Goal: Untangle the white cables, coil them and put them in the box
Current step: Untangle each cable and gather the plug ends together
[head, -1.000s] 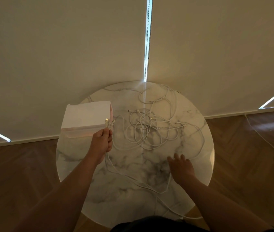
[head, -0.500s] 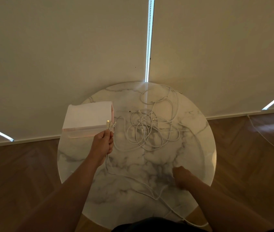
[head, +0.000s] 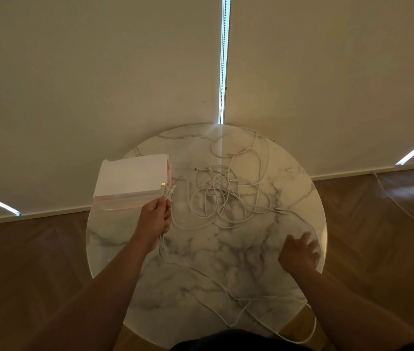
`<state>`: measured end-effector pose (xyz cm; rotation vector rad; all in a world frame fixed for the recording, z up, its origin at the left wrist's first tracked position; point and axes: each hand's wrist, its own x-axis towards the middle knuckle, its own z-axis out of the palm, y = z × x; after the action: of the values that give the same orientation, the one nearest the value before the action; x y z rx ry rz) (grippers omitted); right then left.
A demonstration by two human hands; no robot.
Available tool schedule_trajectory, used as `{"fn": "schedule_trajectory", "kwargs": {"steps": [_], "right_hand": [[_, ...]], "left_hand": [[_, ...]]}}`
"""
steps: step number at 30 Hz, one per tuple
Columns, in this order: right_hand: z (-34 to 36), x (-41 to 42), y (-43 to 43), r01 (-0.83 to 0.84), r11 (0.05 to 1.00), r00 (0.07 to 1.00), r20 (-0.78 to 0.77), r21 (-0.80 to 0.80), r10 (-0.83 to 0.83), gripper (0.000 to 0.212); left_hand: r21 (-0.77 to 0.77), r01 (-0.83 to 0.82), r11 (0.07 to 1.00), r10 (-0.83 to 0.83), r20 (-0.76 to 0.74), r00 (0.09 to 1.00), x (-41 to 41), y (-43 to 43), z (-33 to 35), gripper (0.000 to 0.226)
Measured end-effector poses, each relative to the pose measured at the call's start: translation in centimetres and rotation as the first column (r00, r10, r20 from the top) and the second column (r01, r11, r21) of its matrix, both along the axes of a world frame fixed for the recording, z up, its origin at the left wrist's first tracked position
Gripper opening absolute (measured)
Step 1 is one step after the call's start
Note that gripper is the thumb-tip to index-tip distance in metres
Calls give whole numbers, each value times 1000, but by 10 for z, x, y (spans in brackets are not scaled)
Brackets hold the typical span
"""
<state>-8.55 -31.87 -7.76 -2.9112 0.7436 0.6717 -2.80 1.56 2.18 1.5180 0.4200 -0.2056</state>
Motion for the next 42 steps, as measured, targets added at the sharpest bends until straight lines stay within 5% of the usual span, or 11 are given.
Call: {"fn": "schedule_trajectory", "kwargs": {"steps": [2, 8, 12, 19, 25, 28, 32, 36, 38, 42], "right_hand": [[-6, -3, -8, 182, 983, 981, -81, 38, -178, 38], [-12, -11, -18, 159, 983, 983, 74, 88, -165, 26], [-6, -9, -22, 250, 967, 968, 4, 46, -250, 31], [-5, -1, -23, 378, 880, 903, 95, 288, -419, 37], [1, 6, -9, 217, 881, 934, 173, 420, -312, 22], [5, 15, -3, 344, 778, 834, 210, 525, -510, 25], [15, 4, -17, 532, 565, 713, 26, 631, -700, 26], [23, -9, -22, 585, 676, 720, 97, 449, -687, 42], [25, -14, -18, 523, 770, 798, 108, 366, -594, 46], [34, -20, 13, 447, 790, 797, 214, 420, -565, 58]], "left_hand": [[-3, -5, 1000, 5, -2, 1000, 1, -1, 0, 34], [-9, -6, 1000, 6, -10, 1000, 2, -6, -2, 34], [-8, -1, 1000, 1, -8, 1000, 4, -6, -1, 34], [-13, 5, 1000, -5, -9, 1000, 1, -7, -2, 34], [-18, 6, 1000, -6, -8, 1000, 2, -7, -3, 34], [-13, 19, 1000, -19, -8, 1000, 1, -9, -4, 35], [-27, 26, 999, -26, -1, 1000, 4, -13, -2, 35], [-44, 32, 999, -32, -4, 999, 6, -16, -3, 35], [-47, 43, 998, -44, -7, 999, 6, -18, -3, 35], [-40, 59, 997, -59, -7, 998, 6, -23, -2, 35]]}}
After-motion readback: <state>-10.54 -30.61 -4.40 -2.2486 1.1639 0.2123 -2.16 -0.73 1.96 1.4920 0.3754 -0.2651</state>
